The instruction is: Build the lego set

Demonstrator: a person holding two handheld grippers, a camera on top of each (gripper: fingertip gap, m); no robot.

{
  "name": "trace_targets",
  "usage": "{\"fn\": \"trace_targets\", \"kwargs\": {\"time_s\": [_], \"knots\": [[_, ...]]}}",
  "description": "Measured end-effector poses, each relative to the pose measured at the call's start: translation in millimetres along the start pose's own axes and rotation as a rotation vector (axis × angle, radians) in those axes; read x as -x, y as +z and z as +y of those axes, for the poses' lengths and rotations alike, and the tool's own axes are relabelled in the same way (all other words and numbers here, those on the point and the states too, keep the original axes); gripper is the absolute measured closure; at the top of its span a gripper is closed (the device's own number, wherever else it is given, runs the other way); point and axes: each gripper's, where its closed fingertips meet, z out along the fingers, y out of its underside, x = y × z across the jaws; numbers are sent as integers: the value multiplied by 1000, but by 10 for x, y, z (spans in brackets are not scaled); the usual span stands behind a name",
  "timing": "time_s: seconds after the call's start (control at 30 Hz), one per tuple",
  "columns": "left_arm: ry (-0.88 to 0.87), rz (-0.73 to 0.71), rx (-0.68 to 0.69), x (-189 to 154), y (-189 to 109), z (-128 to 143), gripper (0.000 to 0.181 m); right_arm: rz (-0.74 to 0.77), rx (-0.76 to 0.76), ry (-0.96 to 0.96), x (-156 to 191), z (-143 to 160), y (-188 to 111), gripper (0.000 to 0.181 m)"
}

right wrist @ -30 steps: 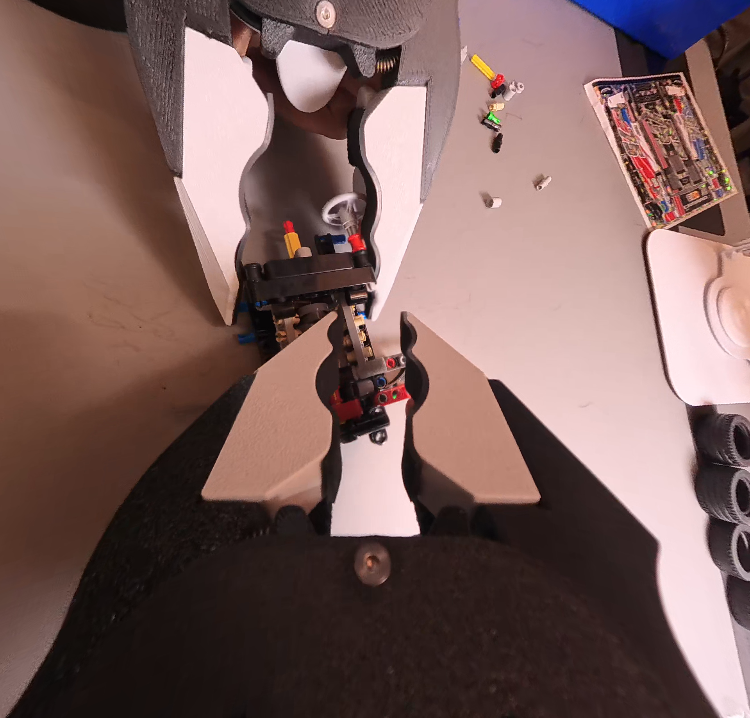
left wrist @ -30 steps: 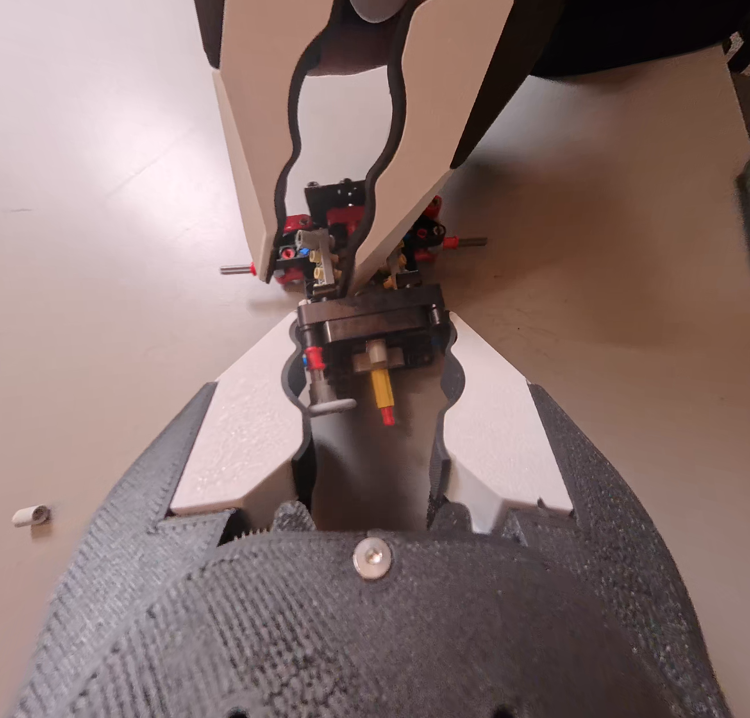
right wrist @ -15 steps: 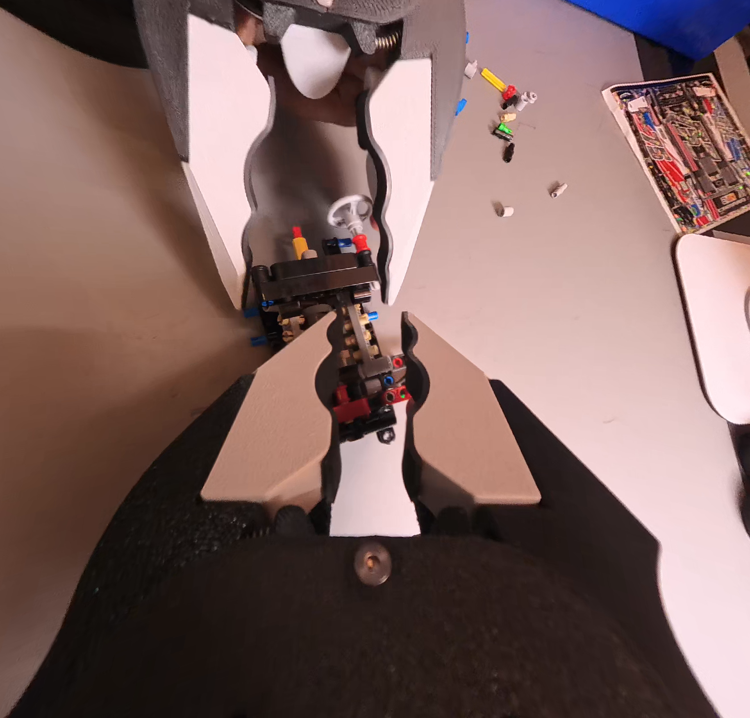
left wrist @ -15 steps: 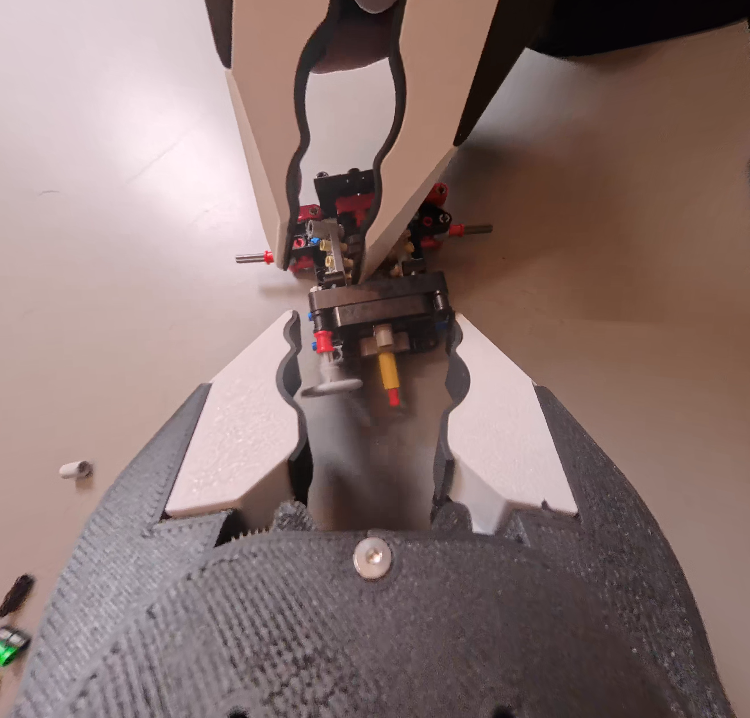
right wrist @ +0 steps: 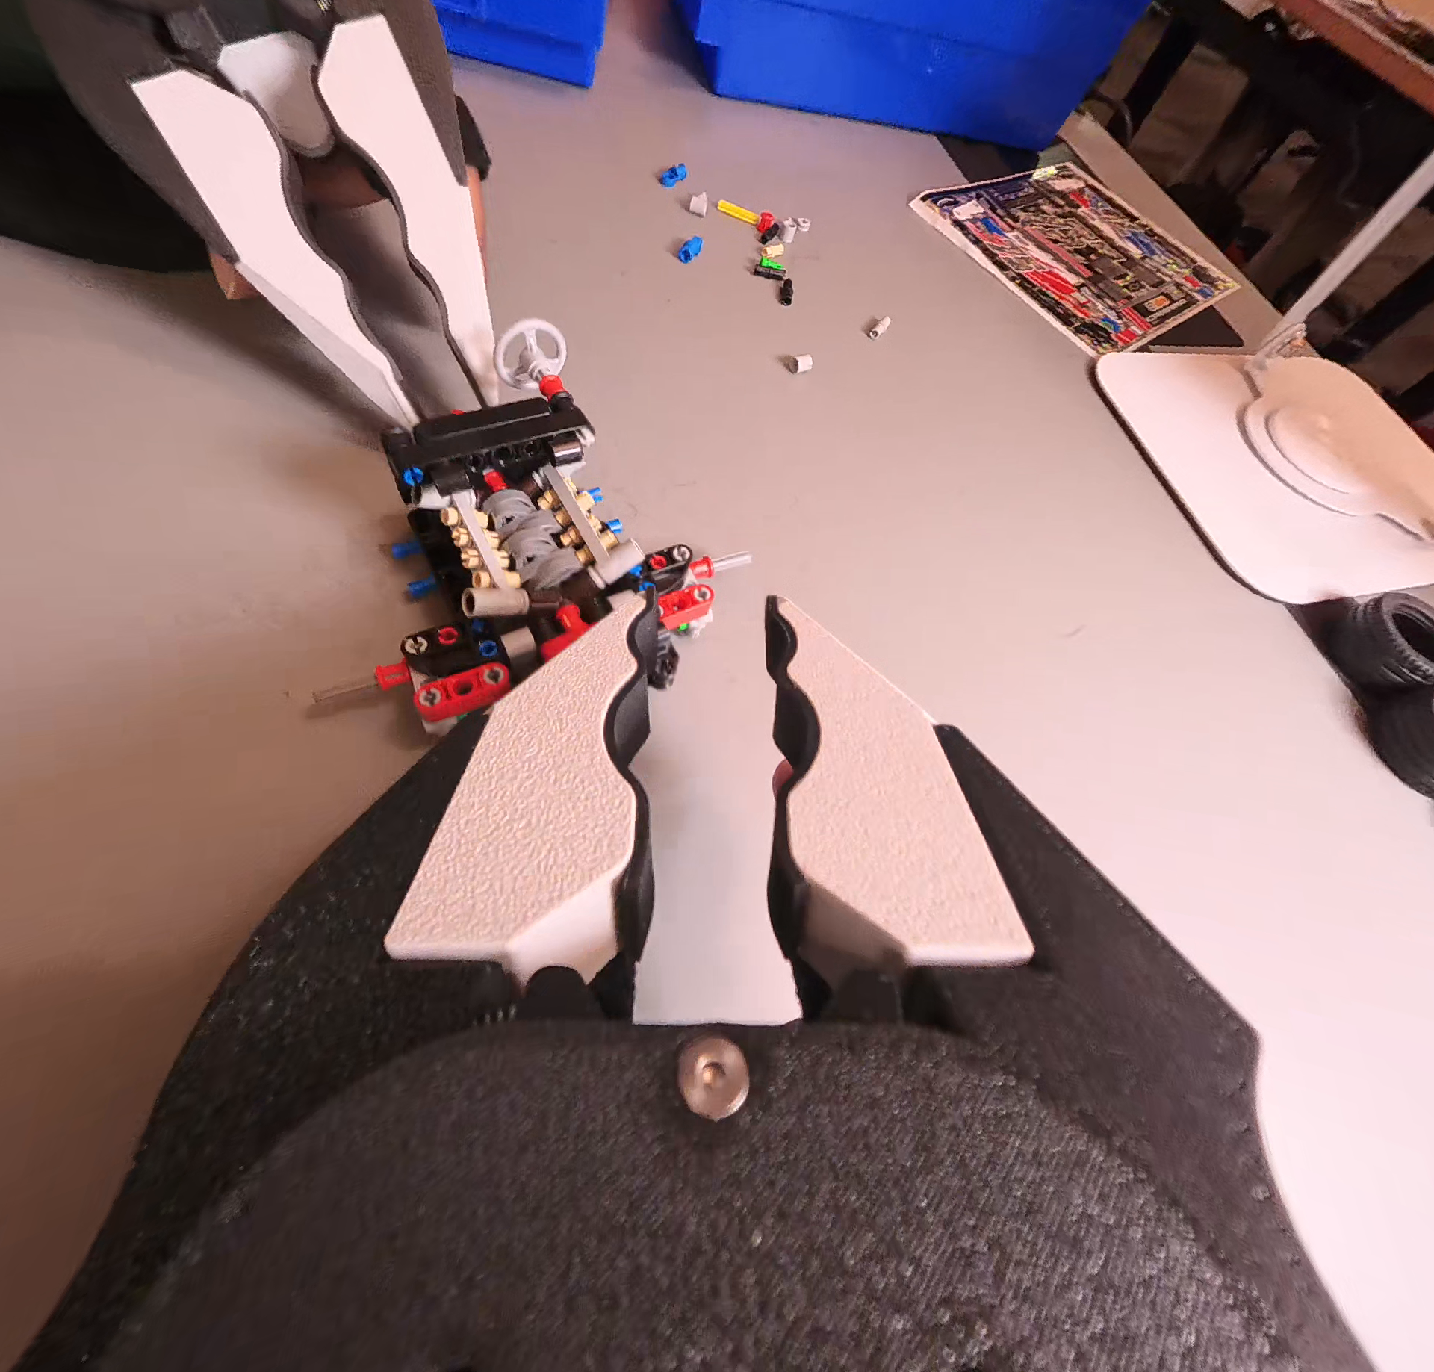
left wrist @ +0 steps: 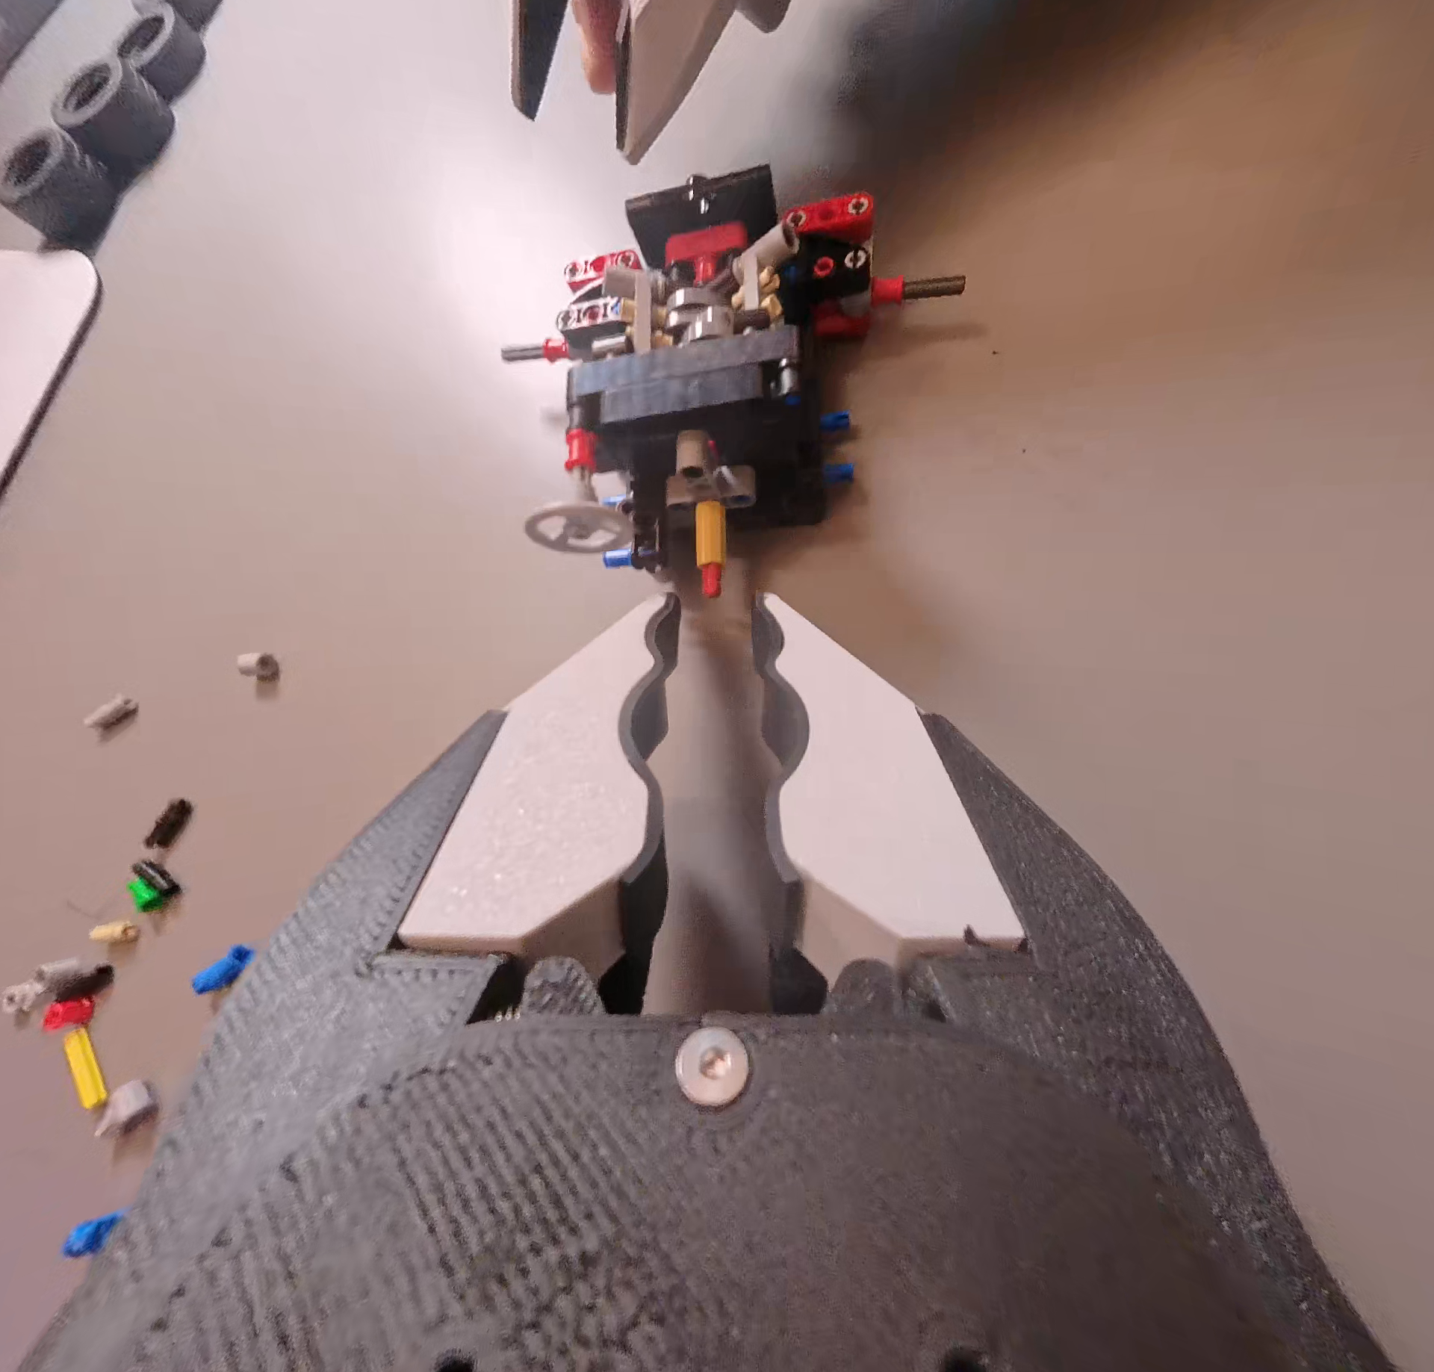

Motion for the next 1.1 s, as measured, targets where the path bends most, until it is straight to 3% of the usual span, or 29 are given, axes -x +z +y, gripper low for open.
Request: {"fn": "trace_targets", "kwargs": {"time_s": [0.1, 0.23, 0.33, 0.57, 0.73, 0.87, 1.1], "knots": [[63, -58, -30, 42, 40, -81, 173, -6, 5, 4, -4, 66, -28, 155], [-12, -2, -45, 9, 82, -105, 178, -13, 8, 8, 5, 124, -43, 155], [-182, 109, -56, -30, 80, -122, 179, -25, 4, 8, 21, 125, -52, 155], [-769, 472, -106, -69, 49, -202, 179, -50, -12, 32, 50, 118, -72, 156], [-983, 615, -138, -53, 20, -223, 179, -59, -12, 38, 70, 126, -74, 155], [-1010, 656, -148, -45, -18, -231, 178, -66, -16, 47, 74, 126, -78, 155], [-875, 540, -127, 25, -95, -157, 149, -68, -16, 54, 68, 144, -85, 155]]}}
